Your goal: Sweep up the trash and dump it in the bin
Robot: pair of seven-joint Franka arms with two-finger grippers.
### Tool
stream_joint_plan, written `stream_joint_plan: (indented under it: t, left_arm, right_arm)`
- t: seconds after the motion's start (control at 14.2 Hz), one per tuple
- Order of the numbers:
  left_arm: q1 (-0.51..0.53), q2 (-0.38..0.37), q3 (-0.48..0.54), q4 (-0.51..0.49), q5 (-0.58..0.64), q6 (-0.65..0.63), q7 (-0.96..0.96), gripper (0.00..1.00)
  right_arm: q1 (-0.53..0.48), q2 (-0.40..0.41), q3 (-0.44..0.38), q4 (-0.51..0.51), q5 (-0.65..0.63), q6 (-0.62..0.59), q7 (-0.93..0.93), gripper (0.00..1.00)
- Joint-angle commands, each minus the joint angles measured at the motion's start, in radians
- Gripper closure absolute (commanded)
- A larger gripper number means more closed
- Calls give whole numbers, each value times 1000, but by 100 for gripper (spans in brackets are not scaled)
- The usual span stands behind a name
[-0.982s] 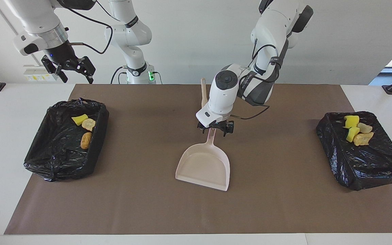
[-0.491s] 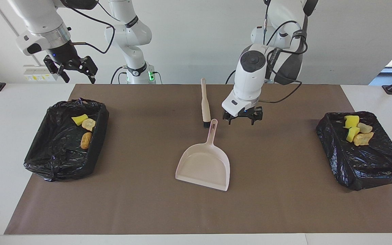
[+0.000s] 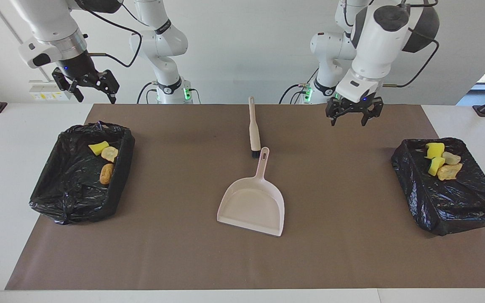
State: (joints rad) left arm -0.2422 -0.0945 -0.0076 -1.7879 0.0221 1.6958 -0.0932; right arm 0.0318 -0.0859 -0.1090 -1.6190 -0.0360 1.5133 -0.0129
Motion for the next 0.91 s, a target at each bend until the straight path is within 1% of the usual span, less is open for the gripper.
stream_joint_plan:
  t: [0.0, 0.14, 0.35, 0.42, 0.56, 0.7, 0.84]
  left_arm:
    - [1, -1, 73, 112, -37, -114, 137, 0]
    - [32, 24, 78, 209, -25, -180, 179, 0]
    - [72, 88, 81, 361, -24, -313, 225, 0]
    - [83, 91, 81, 387, -24, -339, 242, 0]
    - [103, 72, 80, 383, -21, -355, 245, 0]
    - [113, 42, 71, 340, -16, -351, 266, 0]
    - [118, 44, 66, 337, -8, -346, 265, 0]
  right_arm:
    - [-4, -21, 6, -24, -15, 16, -22, 0]
    - [-4, -21, 6, -22, -15, 16, -22, 0]
    - [-4, -21, 6, -22, -15, 18, -22, 0]
    - [-4, -21, 6, -22, -13, 18, -21, 0]
    - [-1, -21, 8, -22, -13, 18, -19, 0]
    - [-1, -21, 9, -22, -13, 18, -12, 0]
    - [-1, -23, 9, -22, -13, 10, -3, 0]
